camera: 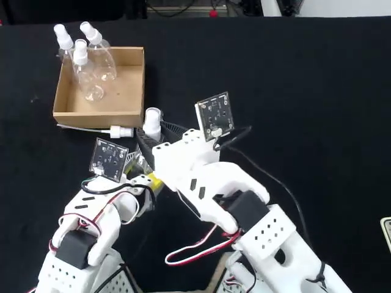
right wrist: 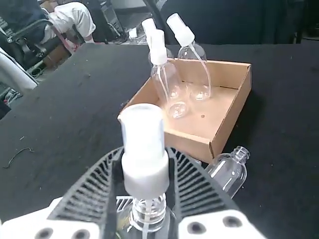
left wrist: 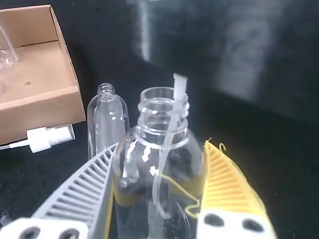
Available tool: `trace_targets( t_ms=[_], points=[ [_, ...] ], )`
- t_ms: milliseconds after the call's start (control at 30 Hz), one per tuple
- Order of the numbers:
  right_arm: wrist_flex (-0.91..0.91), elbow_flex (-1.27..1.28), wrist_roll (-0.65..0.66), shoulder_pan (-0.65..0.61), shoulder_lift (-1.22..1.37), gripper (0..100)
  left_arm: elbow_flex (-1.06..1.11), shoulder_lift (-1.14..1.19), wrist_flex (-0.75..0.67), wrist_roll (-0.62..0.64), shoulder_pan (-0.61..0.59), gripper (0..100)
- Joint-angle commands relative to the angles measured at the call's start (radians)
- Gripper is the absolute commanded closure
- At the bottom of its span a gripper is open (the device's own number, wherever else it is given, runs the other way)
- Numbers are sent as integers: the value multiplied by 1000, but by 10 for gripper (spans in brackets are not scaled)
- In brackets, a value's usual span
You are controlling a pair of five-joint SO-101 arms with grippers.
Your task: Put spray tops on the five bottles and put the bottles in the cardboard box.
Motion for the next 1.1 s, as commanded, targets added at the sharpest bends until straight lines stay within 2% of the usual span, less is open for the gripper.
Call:
trace_targets(
  t_ms=[0,333,733,1067],
  points=[
    [6,-8,55,-14,-27,973,-12,-9,-18,0,-1,841],
    [25,1,75,26,-19,973,-39,-11,17,0,2,841],
    [26,13,84,-6,-25,973,-47,-81,52,-2,31,841],
    [137,-31,121,-6,-21,973,-45,-81,52,-26,82,841]
  ],
)
